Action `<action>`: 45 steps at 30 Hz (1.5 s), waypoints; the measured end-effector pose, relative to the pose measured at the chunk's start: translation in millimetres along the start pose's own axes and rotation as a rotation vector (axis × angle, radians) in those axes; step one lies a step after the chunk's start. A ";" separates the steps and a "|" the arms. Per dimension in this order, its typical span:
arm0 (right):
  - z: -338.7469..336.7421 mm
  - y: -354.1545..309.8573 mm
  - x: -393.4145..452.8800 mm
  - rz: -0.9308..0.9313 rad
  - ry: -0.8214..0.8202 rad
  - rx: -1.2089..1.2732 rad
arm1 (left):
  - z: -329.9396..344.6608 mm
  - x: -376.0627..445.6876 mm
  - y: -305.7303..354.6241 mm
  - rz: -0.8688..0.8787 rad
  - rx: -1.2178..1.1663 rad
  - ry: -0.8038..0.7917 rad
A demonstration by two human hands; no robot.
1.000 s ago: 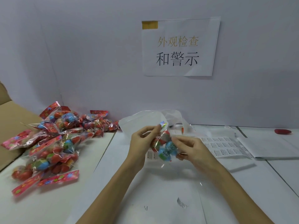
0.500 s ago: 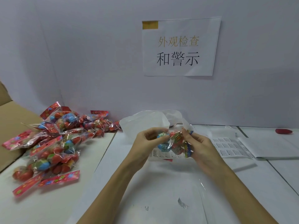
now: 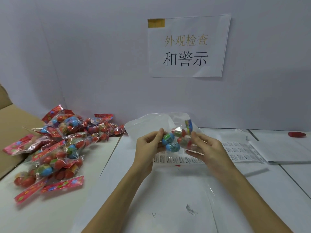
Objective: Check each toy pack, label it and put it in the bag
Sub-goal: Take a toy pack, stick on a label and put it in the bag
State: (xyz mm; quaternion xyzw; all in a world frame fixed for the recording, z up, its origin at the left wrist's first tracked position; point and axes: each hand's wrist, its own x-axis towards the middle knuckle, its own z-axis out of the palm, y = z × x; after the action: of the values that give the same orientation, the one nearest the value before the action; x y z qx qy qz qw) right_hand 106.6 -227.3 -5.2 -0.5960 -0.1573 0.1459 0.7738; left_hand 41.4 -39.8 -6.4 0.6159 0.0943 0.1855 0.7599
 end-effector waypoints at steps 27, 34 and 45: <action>-1.9 2.4 0.6 -0.005 0.213 0.159 | 4.0 1.9 -0.1 -0.179 -0.087 -0.284; -1.3 3.1 0.6 0.028 0.225 0.193 | 4.6 4.0 -5.3 -0.223 -0.110 -0.261; 11.2 5.7 -7.4 -0.293 -0.122 -0.303 | 2.7 1.7 -8.4 -0.122 -0.024 -0.177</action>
State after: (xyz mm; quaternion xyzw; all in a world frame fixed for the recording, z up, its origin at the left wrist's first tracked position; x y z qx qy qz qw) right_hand 95.0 -219.1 -8.5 -0.6663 -0.3090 0.0424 0.6773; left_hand 45.3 -43.0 -13.8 0.6139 0.0622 0.0849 0.7824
